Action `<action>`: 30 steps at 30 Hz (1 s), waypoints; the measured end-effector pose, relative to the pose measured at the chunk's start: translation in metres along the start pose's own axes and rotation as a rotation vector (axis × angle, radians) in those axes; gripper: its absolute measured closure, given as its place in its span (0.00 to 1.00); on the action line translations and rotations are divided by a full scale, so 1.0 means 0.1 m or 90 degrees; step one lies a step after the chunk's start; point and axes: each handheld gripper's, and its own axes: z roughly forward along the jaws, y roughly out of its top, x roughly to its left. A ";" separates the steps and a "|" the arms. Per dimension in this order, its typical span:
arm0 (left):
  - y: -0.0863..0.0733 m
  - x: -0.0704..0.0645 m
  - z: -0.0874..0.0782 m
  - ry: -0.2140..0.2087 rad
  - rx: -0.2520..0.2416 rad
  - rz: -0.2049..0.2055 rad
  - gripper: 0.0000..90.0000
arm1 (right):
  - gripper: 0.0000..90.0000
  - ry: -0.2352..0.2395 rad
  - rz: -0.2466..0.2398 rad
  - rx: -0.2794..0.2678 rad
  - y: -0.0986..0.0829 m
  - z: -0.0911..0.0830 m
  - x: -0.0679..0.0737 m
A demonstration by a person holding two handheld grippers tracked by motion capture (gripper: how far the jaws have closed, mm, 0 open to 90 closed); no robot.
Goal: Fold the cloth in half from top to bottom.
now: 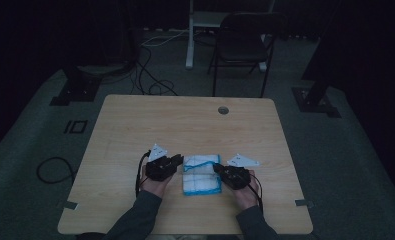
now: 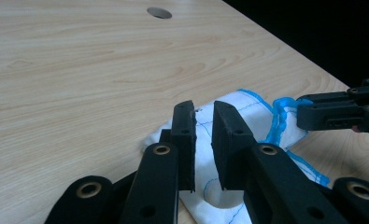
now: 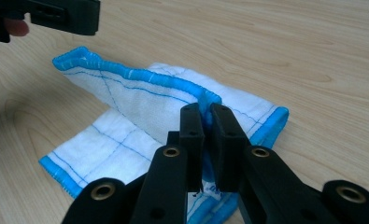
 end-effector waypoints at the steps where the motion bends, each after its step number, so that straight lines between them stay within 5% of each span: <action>1: -0.01 -0.01 0.01 -0.001 0.002 0.000 0.88 | 0.94 0.001 0.000 0.000 -0.01 0.00 0.00; 30: -0.27 -0.10 0.10 -0.018 0.055 0.011 0.86 | 0.93 0.010 -0.004 0.012 -0.12 -0.05 0.04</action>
